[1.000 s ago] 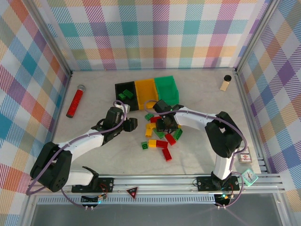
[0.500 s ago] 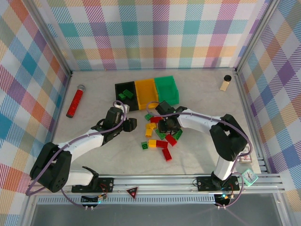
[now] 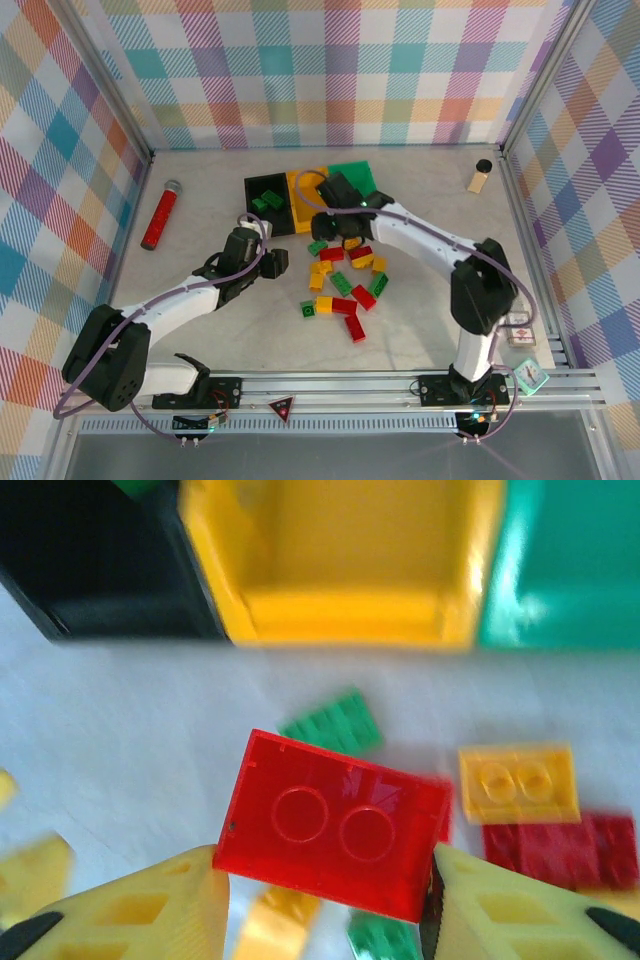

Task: Sort the legos into containers by color
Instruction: Pick up the lego from the center of the table, then place the lego in the container.

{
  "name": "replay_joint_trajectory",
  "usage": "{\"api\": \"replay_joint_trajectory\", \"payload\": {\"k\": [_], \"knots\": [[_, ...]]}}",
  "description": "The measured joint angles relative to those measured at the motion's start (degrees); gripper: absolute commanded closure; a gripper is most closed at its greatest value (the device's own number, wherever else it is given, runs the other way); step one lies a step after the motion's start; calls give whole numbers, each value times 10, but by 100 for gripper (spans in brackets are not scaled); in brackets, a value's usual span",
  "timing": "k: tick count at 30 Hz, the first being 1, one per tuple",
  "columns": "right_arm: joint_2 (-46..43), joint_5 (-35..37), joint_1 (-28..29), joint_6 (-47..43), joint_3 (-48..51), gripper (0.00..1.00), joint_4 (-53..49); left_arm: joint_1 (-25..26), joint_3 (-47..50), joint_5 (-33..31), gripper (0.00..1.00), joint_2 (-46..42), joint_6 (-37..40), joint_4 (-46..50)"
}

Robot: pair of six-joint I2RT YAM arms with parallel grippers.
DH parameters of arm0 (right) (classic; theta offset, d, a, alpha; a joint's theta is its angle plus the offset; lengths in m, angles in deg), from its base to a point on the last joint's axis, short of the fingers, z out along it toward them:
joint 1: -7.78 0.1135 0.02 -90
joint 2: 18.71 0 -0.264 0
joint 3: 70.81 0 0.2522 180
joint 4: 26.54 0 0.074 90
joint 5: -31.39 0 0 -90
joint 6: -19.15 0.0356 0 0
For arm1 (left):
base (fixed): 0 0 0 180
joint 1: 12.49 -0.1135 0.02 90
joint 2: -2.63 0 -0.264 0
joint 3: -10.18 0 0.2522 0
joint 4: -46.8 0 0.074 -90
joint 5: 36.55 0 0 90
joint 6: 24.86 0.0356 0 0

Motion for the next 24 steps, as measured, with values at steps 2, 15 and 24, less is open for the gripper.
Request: {"api": "replay_joint_trajectory", "payload": {"k": [2,15,24], "knots": [[52,6,-3,-15,-67,52,0,0,0,-5,41,0,0,5],[318,20,-52,-69,-343,52,-61,0,0,-21,41,-4,0,11],[268,32,-55,-66,-222,52,-35,0,0,-21,41,-4,0,11]]}}
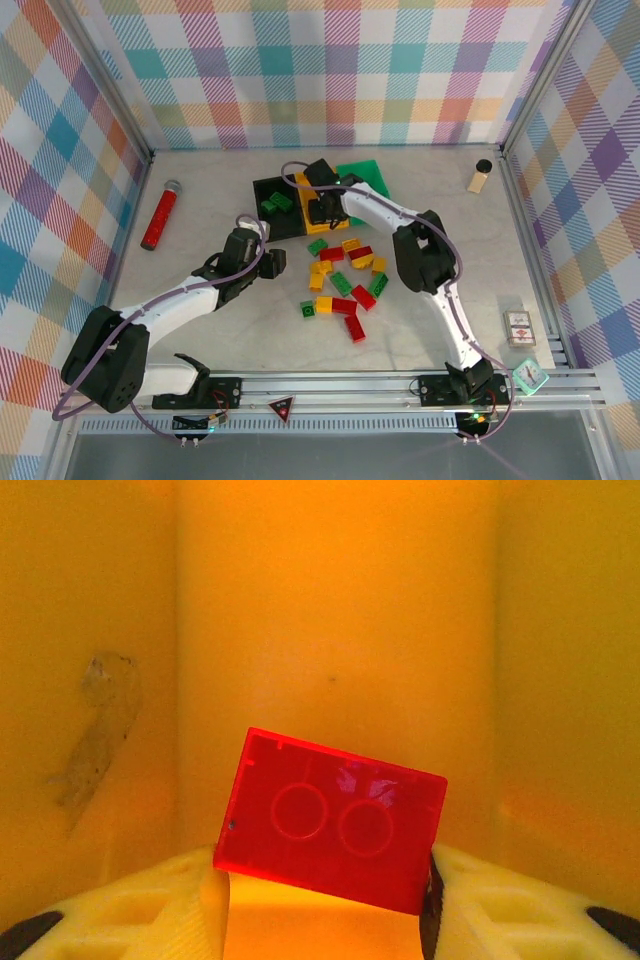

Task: Sort the legos into containers by color
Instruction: Place the lego in the container.

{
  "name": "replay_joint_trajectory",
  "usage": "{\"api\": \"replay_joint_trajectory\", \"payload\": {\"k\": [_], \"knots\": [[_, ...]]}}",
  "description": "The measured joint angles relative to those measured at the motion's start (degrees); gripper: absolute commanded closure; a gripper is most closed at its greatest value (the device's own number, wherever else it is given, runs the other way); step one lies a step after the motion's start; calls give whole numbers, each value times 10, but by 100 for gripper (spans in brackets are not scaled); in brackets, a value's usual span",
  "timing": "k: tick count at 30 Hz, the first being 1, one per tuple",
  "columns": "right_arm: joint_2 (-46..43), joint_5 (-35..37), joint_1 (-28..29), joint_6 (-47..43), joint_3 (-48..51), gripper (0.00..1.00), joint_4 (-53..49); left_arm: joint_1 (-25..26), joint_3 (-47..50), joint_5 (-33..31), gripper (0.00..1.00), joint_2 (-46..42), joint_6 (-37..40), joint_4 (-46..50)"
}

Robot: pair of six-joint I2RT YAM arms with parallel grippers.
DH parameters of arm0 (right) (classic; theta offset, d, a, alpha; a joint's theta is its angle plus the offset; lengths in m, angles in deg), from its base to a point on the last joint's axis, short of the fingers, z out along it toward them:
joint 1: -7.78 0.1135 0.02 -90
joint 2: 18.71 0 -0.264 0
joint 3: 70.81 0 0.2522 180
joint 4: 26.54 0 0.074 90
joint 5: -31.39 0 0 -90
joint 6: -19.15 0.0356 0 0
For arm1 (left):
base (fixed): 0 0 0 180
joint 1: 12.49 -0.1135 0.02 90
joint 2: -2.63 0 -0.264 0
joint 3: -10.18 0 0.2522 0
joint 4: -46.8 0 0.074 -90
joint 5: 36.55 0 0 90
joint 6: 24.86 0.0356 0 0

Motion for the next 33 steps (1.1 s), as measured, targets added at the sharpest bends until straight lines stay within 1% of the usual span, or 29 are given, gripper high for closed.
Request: {"api": "replay_joint_trajectory", "payload": {"k": [5,10,14,16,19,21,24,27,30,33], "knots": [[-62,1,10,23,102,52,17,0,0,0,41,0,0,0],[-97,1,21,48,160,51,35,0,0,0,41,0,0,0],[-99,5,26,49,156,50,32,0,0,0,41,0,0,0],[-95,10,26,47,136,44,20,0,0,0,41,0,0,0],[-85,19,25,40,98,31,9,0,0,0,41,0,0,2],[-83,20,25,36,84,28,9,0,0,0,41,0,0,5],[-83,16,26,36,83,26,9,0,-2,0,41,0,0,12],[-92,11,28,37,103,26,17,0,-3,1,41,0,0,13],[-115,9,33,36,131,26,17,0,-5,2,41,1,0,13],[-162,9,47,35,169,26,21,0,-6,2,41,4,0,13]]}}
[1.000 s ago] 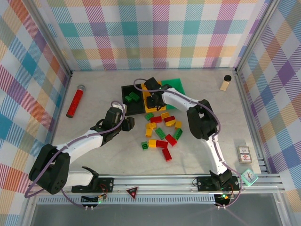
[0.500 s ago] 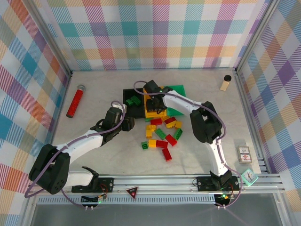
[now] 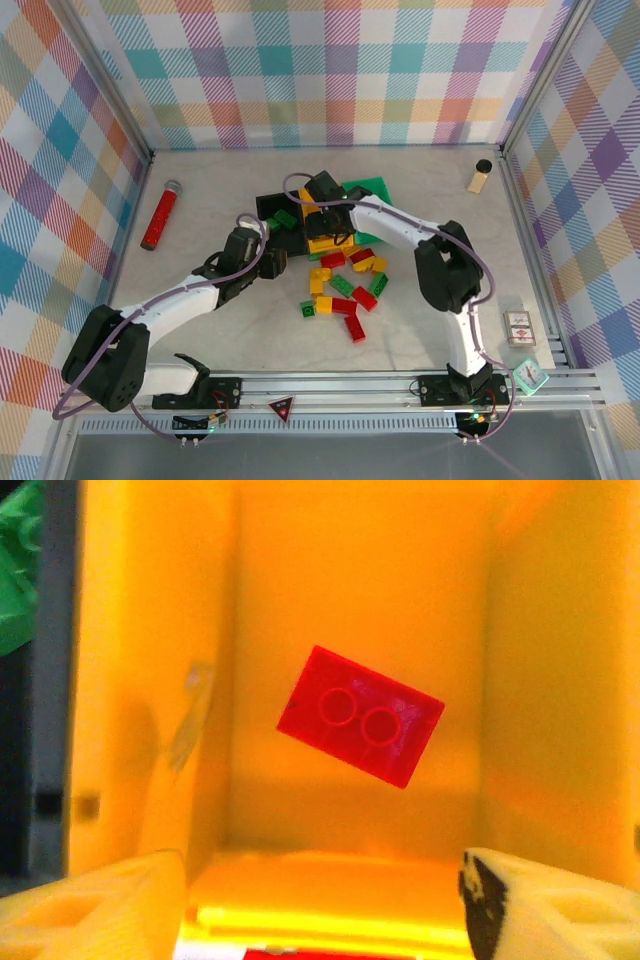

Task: Sort the legos into containers by color
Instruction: Place the lego in the container, then pick up the lego from the center of the table.

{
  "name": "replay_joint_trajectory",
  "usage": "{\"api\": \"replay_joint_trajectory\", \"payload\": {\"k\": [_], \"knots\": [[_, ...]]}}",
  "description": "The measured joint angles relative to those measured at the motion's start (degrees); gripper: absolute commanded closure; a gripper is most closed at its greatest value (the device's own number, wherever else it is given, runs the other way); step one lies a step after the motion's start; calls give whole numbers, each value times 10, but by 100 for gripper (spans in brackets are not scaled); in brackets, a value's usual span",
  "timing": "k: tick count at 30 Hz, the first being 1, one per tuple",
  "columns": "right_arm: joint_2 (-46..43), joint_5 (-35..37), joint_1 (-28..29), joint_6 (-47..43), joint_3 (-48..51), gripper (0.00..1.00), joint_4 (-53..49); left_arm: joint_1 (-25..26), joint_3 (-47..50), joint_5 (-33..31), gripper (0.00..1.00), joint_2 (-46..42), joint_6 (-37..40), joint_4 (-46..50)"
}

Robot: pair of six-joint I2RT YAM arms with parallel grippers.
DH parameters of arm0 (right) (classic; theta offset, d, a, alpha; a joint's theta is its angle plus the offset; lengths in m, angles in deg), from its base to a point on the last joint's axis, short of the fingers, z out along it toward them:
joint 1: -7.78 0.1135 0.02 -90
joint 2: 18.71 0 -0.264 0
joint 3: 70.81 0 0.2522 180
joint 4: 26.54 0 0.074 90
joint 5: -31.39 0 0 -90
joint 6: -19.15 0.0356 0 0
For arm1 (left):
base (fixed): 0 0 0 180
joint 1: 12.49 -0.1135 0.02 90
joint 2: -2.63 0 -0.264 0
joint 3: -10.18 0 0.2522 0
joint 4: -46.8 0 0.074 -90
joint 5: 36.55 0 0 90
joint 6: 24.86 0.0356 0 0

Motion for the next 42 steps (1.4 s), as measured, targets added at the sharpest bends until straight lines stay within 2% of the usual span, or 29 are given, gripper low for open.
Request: {"api": "replay_joint_trajectory", "payload": {"k": [5,11,21,28,34,42], "knots": [[-76,-5,18,0,52,26,9,0,0,0,41,2,0,0],[-89,-16,26,1,85,30,19,0,0,0,41,7,0,0],[-160,-30,50,43,248,31,18,0,-5,5,41,14,0,1],[-144,-34,62,57,228,28,22,0,-7,9,41,17,0,2],[-87,2,62,56,164,28,11,0,-8,3,41,17,0,4],[-46,27,62,53,146,25,-12,0,-8,0,41,17,0,5]]}}
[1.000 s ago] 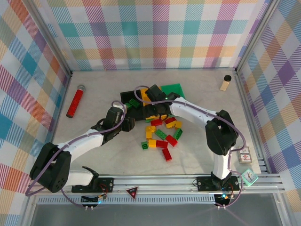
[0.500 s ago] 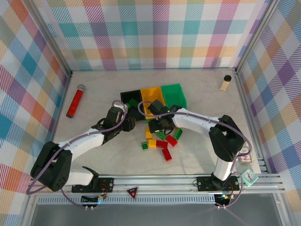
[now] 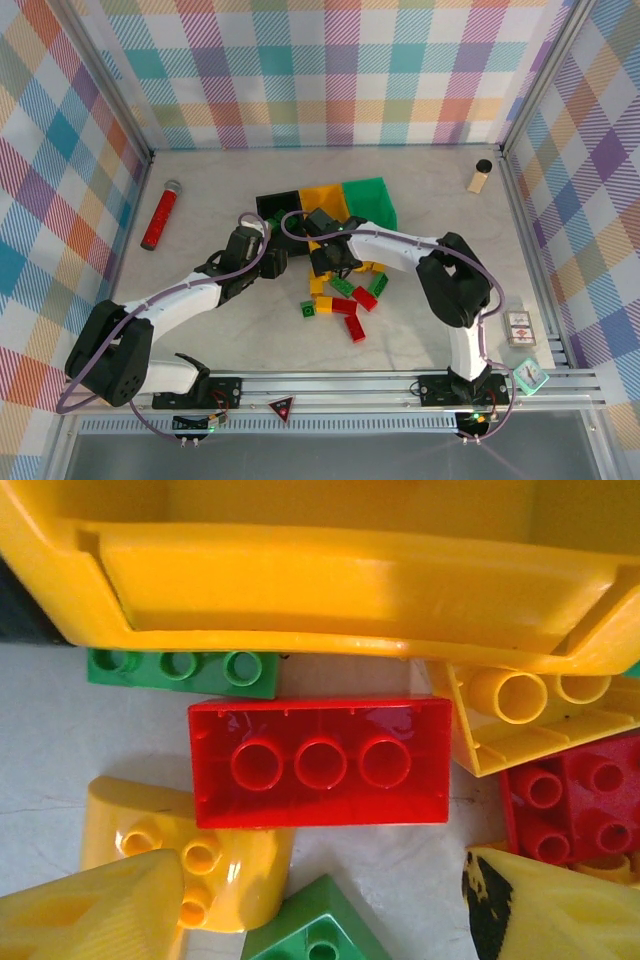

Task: Sort the legos into containers by color
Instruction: Pick up the lego from the center of the table.

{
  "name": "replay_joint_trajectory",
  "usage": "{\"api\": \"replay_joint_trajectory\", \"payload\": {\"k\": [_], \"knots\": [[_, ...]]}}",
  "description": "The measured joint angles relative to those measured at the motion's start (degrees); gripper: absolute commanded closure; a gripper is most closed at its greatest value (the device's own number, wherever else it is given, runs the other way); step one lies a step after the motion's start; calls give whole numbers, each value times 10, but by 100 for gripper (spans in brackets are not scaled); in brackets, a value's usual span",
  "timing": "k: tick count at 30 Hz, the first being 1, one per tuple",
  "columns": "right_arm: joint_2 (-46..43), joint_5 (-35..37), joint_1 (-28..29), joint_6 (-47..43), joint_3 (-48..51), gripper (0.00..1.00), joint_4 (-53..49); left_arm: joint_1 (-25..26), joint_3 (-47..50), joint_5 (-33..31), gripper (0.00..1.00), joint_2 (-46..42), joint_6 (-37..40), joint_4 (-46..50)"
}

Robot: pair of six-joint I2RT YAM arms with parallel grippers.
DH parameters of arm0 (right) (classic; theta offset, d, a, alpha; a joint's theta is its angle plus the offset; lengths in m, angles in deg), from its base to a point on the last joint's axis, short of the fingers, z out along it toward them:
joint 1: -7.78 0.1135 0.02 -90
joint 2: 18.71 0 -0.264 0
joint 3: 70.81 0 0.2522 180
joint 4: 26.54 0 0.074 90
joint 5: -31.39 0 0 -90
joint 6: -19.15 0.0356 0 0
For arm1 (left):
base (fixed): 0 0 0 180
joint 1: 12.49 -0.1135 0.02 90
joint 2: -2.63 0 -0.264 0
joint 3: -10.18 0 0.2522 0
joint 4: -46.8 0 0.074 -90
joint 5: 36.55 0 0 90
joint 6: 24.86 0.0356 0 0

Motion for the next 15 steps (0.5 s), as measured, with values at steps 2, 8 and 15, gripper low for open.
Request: {"api": "replay_joint_trajectory", "payload": {"k": [2,8,15], "knots": [[8,3,0,0,-7,25,-4,0,0,0,41,0,0,0],[23,3,-5,0,-24,25,-5,0,0,0,41,0,0,0],[30,-8,-14,0,-31,25,-3,0,0,0,41,0,0,0]]}}
